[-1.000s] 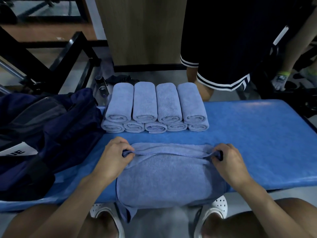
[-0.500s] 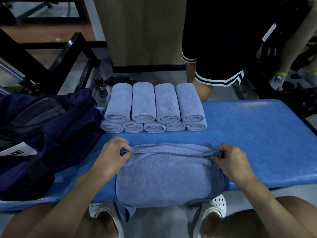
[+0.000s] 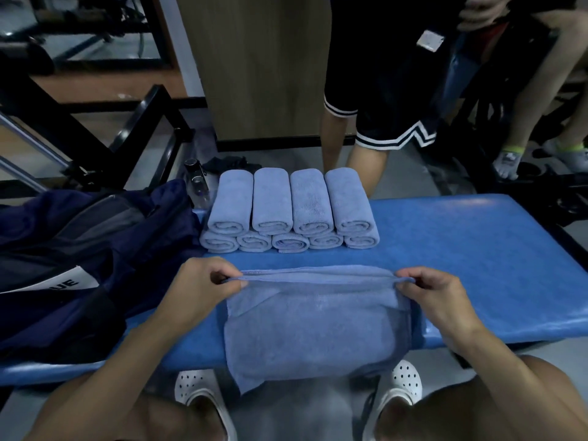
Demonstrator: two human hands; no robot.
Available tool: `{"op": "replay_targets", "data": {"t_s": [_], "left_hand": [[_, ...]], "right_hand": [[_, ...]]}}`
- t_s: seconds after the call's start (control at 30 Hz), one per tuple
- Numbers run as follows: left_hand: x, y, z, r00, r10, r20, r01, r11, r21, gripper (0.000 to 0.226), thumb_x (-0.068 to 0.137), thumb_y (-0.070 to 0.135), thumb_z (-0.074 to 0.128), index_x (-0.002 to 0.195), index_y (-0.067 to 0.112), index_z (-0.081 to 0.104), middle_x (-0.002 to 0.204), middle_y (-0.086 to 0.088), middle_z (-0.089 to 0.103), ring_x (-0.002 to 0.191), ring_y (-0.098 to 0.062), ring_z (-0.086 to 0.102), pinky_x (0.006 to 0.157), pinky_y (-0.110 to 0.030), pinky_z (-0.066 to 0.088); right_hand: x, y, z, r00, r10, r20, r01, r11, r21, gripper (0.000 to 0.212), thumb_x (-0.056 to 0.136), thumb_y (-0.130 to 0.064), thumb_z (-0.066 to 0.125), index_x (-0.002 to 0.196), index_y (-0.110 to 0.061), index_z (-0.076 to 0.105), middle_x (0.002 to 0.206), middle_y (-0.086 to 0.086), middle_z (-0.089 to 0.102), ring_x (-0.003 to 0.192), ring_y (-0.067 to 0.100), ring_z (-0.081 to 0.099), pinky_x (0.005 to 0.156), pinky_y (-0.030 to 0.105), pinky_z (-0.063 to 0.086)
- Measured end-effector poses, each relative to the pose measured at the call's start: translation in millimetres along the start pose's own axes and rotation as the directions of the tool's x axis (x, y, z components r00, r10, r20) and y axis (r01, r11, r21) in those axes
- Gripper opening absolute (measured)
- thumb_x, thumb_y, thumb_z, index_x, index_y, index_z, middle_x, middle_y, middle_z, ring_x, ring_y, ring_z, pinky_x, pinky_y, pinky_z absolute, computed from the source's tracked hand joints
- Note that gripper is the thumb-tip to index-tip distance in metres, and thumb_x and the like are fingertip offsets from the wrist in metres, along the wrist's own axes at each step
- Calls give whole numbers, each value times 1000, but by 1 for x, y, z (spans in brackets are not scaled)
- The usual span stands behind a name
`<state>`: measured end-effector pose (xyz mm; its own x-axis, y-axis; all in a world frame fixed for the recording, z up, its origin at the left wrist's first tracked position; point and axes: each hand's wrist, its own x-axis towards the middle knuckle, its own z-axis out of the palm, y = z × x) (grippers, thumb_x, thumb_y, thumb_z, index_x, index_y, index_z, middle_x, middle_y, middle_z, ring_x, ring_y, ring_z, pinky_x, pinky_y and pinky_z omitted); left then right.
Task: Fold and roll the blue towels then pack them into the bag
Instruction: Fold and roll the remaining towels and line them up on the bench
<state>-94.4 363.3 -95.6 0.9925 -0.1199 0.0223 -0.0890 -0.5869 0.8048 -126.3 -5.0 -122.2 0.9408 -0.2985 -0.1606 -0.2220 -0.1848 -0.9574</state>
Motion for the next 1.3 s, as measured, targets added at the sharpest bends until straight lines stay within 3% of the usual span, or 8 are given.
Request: {"op": "replay_targets", "data": {"t_s": [0.17, 0.27, 0.33, 0.53, 0.63, 0.87, 1.13, 1.3], "left_hand": [[-19, 31, -30, 999, 38, -5, -38, 996, -85, 17, 74, 5, 84, 66, 18, 77, 75, -2, 74, 66, -3, 66, 66, -13, 50], [-30, 47, -43, 999, 34, -18, -36, 993, -112, 12, 76, 6, 81, 70, 14, 76, 76, 5, 75, 64, 3, 64, 64, -8, 48], [-34, 51, -52, 998, 52, -35, -55, 994, -94, 13, 81, 6, 77, 72, 15, 75, 79, 9, 75, 66, 6, 63, 67, -7, 48], [-48, 66, -81, 986, 161, -42, -162, 987, -10, 20, 91, 6, 66, 81, 20, 76, 92, 14, 74, 81, 8, 64, 79, -7, 46], [-52, 77, -92, 983, 175, -55, -177, 984, -28, 18, 89, 4, 67, 81, 16, 78, 93, 10, 75, 86, 2, 67, 85, -12, 51], [-54, 111, -104, 980, 104, -172, -142, 964, -226, 12, 72, 8, 79, 77, 19, 78, 84, 4, 77, 77, -4, 71, 74, -12, 54], [-51, 125, -108, 983, 70, -168, -102, 977, -189, 8, 74, 5, 81, 73, 13, 79, 82, -8, 77, 74, -14, 71, 73, -17, 58], [-51, 131, -106, 982, 45, -182, -81, 977, -196, 8, 74, 4, 80, 80, 10, 77, 81, -9, 76, 73, -14, 70, 73, -16, 58]], "right_hand": [[-16, -20, -18, 996, -67, 52, 56, 981, 188, 7, 81, -10, 75, 74, -11, 76, 82, -2, 73, 81, 10, 63, 74, 13, 51], [-29, -37, -27, 981, -144, 129, 114, 969, 219, 50, 59, -58, 82, 74, -11, 75, 78, 2, 70, 75, 9, 63, 75, 18, 53], [-38, -51, -31, 963, -220, 157, 181, 957, 227, 63, 61, -66, 78, 73, -4, 70, 75, 4, 67, 74, 11, 61, 74, 20, 53], [-52, -81, -41, 937, -307, 165, 252, 924, 287, 57, 84, -49, 68, 77, 7, 58, 80, 14, 57, 81, 23, 53, 83, 40, 48], [-58, -96, -38, 949, -300, 94, 261, 918, 300, 37, 80, -38, 68, 65, -7, 58, 69, 8, 49, 71, 20, 45, 72, 35, 41], [-61, -125, -39, 944, -327, -42, 324, 897, 301, 36, 59, -49, 79, 63, -15, 67, 74, 11, 53, 73, 21, 44, 64, 28, 40], [-59, -139, -49, 911, -410, -32, 405, 882, 240, 16, 92, -6, 63, 79, -16, 64, 71, -3, 61, 72, 12, 52, 68, 23, 44], [-56, -141, -53, 907, -420, -23, 418, 895, 155, 15, 94, -1, 59, 96, -14, 67, 77, -9, 63, 77, 8, 55, 76, 24, 46]]}}
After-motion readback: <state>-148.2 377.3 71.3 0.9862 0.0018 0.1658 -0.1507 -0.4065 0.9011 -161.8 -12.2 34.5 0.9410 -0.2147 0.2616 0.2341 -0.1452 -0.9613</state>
